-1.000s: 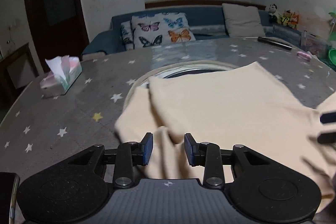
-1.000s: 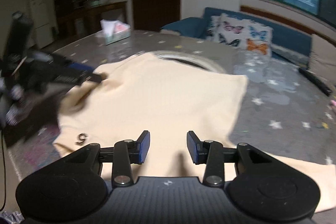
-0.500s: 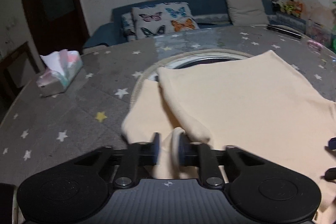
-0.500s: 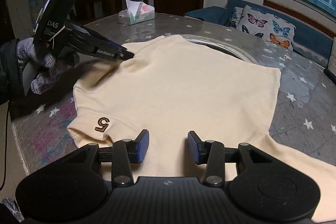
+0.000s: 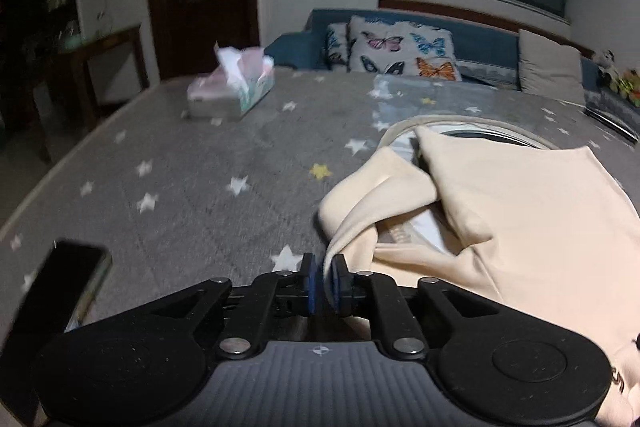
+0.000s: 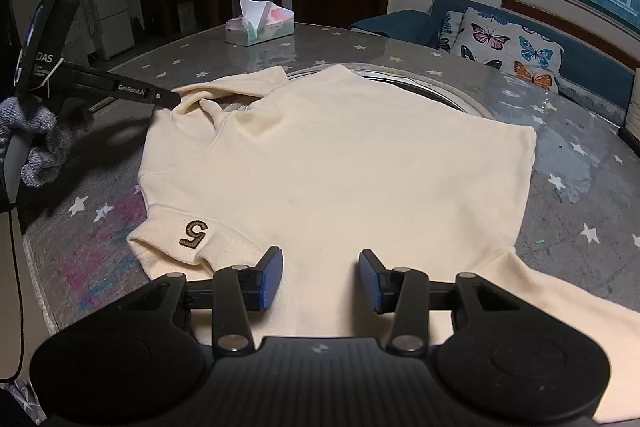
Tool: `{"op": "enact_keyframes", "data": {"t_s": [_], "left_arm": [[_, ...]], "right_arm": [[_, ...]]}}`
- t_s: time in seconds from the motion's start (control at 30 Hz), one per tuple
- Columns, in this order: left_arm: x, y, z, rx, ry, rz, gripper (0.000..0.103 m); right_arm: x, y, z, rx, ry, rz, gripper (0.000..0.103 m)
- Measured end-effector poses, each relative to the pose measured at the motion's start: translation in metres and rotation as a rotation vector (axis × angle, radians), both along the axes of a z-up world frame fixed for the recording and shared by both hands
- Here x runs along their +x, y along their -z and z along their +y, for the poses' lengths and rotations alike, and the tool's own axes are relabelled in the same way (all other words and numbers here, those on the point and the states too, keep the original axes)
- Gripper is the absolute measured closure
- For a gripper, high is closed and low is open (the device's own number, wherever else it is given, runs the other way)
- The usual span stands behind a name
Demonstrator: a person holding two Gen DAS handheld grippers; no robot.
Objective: Fold clothes
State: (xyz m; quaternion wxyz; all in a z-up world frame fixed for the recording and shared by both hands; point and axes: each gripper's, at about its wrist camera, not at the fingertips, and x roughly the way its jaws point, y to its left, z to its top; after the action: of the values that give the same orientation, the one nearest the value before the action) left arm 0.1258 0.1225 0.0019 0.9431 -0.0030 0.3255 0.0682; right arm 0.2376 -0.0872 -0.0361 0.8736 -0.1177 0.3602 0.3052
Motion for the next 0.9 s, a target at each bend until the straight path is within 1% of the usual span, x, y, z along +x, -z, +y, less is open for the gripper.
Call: {"op": "enact_keyframes", "data": {"t_s": [0.03,0.1,0.13,0.23,0.27,0.37,0.4,0.43,0.47,0.5,0.53,0.63,0.7,0.77,0.83,0.9], "left_arm": [[0.001,-0.002,-0.004,0.026,0.022,-0.010,0.079],[0.004,-0.006,-0.015,0.085,0.070,-0.028,0.070],[0.007,-0.007,-0.020,0.117,0.097,-0.035,0.070],[0.024,-0.004,-0.041,0.207,0.197,-0.019,0.070],[0.033,0.000,-0.048,0.252,0.218,-0.001,0.070],[0.050,0.017,-0.060,0.353,0.263,0.046,0.068],[0.054,0.020,-0.059,0.364,0.262,0.051,0.070],[0.059,0.023,-0.058,0.375,0.261,0.056,0.082],[0.060,0.021,-0.052,0.347,0.233,0.048,0.090],[0.060,0.019,-0.045,0.319,0.204,0.039,0.092],[0.061,0.017,-0.038,0.290,0.175,0.031,0.093],[0.050,0.002,0.001,0.152,0.017,-0.036,0.094],[0.039,-0.003,0.031,0.055,-0.094,-0.056,0.094],[0.029,-0.002,0.059,0.006,-0.191,-0.057,0.094],[0.018,0.004,0.083,-0.018,-0.263,-0.033,0.094],[0.009,0.011,0.101,-0.058,-0.294,0.002,0.093]], "right_arm": [[0.000,0.000,0.000,0.001,0.001,0.001,0.060],[0.000,0.000,0.000,0.002,0.003,0.002,0.058],[0.000,0.001,0.000,0.002,0.003,0.002,0.058],[0.001,0.001,0.001,0.004,0.005,0.005,0.057],[0.001,0.001,0.001,0.006,0.006,0.007,0.057],[0.002,0.001,0.000,0.010,0.008,0.012,0.057],[0.002,0.001,0.000,0.011,0.009,0.014,0.056],[0.002,0.001,0.000,0.012,0.009,0.015,0.056],[0.003,0.001,0.000,0.013,0.011,0.016,0.055],[0.003,0.001,-0.001,0.014,0.013,0.017,0.054],[0.003,0.002,-0.001,0.014,0.014,0.017,0.053],[0.004,0.002,-0.001,0.016,0.016,0.018,0.052],[0.004,0.002,-0.001,0.013,0.015,0.017,0.052],[0.004,0.002,-0.001,0.011,0.016,0.016,0.052],[0.004,0.002,0.000,0.008,0.016,0.016,0.052],[0.004,0.001,0.001,0.003,0.017,0.015,0.052]]}}
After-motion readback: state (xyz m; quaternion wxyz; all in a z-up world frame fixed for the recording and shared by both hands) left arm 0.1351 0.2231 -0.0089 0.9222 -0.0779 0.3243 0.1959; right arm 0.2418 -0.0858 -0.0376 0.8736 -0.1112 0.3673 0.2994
